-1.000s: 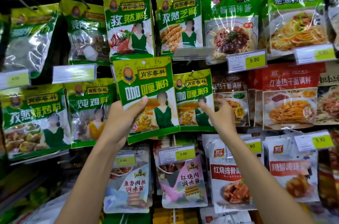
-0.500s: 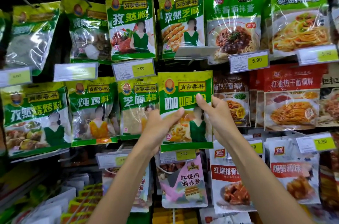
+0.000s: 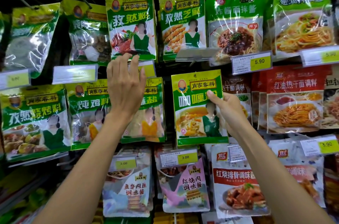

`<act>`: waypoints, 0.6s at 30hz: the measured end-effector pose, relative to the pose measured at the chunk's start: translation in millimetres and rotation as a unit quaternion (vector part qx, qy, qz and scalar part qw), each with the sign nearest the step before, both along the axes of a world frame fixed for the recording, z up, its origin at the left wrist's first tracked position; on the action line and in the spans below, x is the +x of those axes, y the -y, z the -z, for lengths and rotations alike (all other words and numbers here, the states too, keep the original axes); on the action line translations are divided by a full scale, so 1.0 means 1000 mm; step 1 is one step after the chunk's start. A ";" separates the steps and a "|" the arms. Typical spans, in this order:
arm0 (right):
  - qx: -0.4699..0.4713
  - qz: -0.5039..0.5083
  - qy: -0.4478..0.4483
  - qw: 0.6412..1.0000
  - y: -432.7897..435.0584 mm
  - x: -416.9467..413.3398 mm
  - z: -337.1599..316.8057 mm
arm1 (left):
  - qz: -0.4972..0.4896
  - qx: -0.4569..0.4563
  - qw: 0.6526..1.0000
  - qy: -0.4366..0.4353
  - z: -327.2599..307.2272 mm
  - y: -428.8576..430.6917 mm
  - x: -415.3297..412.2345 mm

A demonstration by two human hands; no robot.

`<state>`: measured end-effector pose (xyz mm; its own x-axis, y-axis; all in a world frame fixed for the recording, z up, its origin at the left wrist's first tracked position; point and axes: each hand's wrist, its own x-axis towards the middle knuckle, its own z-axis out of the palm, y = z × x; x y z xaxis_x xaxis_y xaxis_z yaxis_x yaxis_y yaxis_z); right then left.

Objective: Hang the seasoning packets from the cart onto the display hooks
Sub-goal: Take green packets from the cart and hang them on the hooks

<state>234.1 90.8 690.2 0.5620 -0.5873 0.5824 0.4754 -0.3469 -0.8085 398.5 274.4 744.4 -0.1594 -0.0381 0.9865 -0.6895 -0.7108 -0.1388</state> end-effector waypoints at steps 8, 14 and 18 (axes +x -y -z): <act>0.031 0.043 -0.010 0.999 0.012 0.009 -0.012 | 0.008 -0.013 1.000 0.015 0.003 0.007 0.009; 0.023 0.081 -0.033 0.996 0.016 0.020 -0.012 | 0.015 -0.025 0.999 0.016 0.005 0.011 0.012; -0.046 0.199 -0.018 0.979 0.021 0.032 -0.011 | 0.016 -0.027 0.999 0.013 0.005 0.011 0.011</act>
